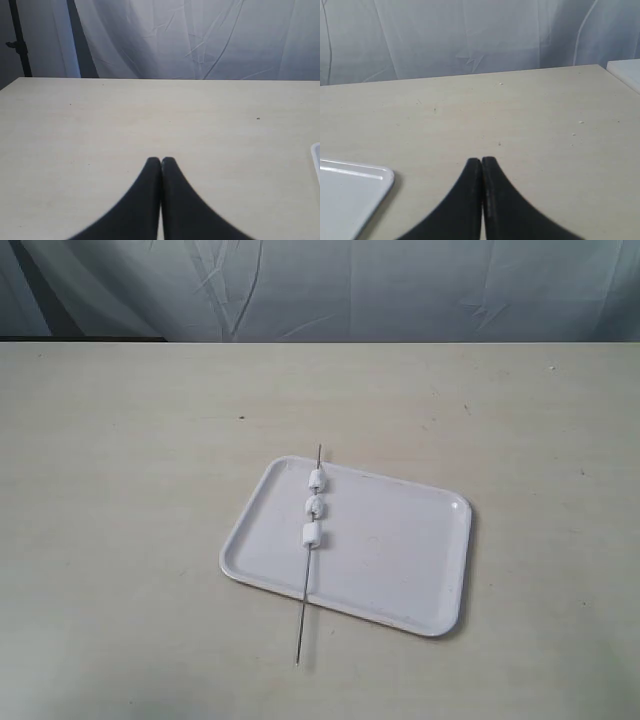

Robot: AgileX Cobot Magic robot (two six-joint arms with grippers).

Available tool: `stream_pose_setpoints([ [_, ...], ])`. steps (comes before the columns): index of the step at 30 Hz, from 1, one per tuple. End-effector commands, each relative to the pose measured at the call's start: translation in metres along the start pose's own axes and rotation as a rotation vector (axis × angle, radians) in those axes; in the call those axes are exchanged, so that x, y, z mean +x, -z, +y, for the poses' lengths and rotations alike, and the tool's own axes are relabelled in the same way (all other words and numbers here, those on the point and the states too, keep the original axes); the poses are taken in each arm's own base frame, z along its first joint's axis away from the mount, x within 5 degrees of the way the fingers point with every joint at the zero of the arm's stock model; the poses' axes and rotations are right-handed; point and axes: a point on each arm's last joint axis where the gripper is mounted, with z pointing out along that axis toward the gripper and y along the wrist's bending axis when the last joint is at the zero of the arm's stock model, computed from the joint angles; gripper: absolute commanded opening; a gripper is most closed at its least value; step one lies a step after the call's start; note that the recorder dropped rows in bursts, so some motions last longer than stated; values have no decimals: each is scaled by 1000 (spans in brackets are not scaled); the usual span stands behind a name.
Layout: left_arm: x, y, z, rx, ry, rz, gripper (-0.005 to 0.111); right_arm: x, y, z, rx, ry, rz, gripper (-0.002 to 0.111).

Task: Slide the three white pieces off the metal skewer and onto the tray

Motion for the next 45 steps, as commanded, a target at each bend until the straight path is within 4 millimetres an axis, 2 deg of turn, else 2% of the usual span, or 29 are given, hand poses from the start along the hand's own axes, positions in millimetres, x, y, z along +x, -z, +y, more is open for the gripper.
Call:
stream_pose_setpoints([
  [1, 0, 0, 0, 0, 6, -3, 0, -1, 0, 0, -3, -1, -15, -1],
  [29, -3, 0, 0, 1, 15, -40, 0, -2, 0, 0, -3, -1, -28, -1],
  [31, -12, 1, -1, 16, 122, -144, 0, -10, 1, 1, -17, -57, -120, -1],
  [34, -26, 4, 2, 21, 268, -297, 0, -32, 6, -1, -25, -202, -371, -1],
  [38, -28, 5, 2, 3, 147, -322, 0, -45, 12, -6, -11, -290, -532, -1],
  [40, -30, 5, 1, -17, -33, -341, 0, -48, 14, -7, -5, -293, -573, -1],
  [45, -44, 12, 1, -9, 23, -516, 0, -48, 15, -7, -5, -293, -577, -1],
])
